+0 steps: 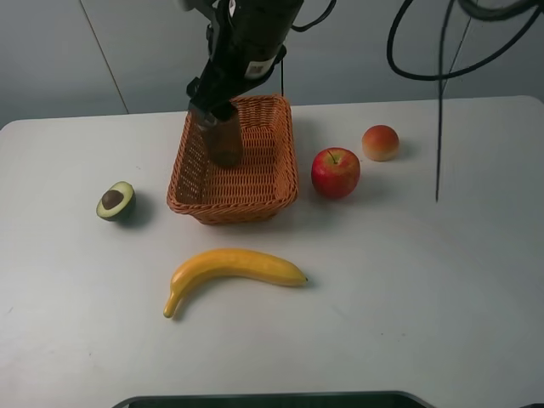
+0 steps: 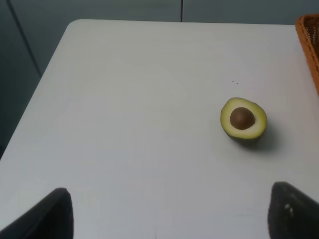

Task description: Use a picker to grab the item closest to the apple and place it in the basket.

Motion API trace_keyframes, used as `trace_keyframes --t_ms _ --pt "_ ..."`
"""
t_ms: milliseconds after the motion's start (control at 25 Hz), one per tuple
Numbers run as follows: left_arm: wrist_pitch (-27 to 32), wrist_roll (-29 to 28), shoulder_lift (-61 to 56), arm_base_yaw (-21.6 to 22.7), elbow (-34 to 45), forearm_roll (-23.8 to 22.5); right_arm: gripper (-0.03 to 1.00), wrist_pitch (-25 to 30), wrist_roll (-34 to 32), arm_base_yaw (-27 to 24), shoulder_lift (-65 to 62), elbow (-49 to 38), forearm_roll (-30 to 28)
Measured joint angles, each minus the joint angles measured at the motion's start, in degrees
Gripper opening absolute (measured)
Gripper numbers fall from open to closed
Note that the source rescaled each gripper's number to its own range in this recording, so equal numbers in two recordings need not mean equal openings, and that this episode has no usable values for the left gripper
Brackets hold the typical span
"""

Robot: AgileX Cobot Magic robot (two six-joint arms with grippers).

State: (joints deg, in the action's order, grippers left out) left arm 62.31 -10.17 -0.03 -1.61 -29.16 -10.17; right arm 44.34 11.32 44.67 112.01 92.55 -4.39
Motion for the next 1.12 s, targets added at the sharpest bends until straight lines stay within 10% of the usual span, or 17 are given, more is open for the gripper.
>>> trace_keyframes --t_ms 600,1120 --pt "0.0 0.09 0.0 0.0 0.0 0.0 1.0 2.45 -9.06 -21.18 -34.82 -34.65 3.89" --pt "0.0 0.09 0.0 0.0 0.0 0.0 1.0 9.76 -12.13 -40.14 -67.92 -47.43 4.7"
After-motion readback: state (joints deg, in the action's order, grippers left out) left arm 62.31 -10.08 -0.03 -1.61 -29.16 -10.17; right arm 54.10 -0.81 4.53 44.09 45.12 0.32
